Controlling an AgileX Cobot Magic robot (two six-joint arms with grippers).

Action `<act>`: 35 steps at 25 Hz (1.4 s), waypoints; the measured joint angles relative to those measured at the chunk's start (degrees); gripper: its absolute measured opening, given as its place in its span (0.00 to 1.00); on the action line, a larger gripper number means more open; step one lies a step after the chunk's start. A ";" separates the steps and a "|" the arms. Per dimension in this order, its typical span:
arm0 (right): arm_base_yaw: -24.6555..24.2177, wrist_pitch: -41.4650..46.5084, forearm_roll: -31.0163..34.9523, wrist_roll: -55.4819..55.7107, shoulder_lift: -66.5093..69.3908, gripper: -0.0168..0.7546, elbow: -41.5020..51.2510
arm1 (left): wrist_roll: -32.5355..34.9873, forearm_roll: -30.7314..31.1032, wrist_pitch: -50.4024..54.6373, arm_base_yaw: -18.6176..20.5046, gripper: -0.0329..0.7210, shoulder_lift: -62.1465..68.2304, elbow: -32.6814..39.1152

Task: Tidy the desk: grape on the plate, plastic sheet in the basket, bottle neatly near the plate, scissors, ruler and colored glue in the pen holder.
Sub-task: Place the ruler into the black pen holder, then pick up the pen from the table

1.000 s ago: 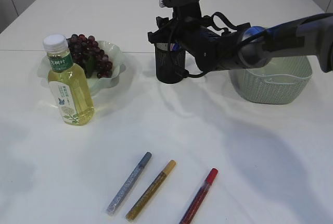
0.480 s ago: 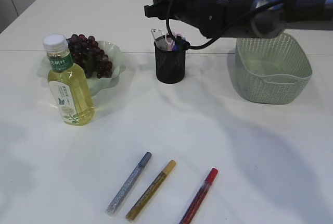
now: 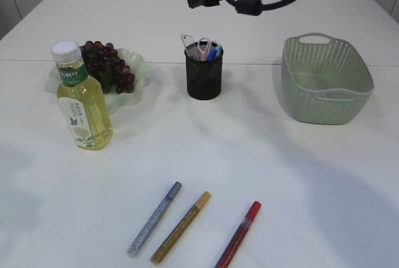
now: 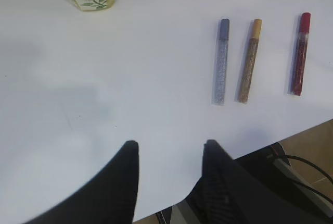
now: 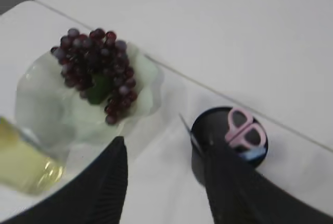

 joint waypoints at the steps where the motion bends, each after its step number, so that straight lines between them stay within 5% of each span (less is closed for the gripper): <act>1: 0.00 4.41 -0.24 0.00 -1.44 0.52 0.00 | 0.00 0.00 0.00 0.00 0.44 0.00 0.00; 10: 0.00 40.59 0.66 3.72 -8.05 0.52 -0.08 | 0.00 -1.21 0.00 0.00 0.44 0.00 0.00; 25: 0.00 42.06 0.07 7.91 -9.59 0.52 0.33 | 0.21 -1.35 -0.15 0.00 0.44 0.00 0.00; 35: 0.00 42.20 -10.67 13.06 -29.48 0.52 20.88 | 2.65 -2.59 0.74 0.00 0.44 4.58 0.00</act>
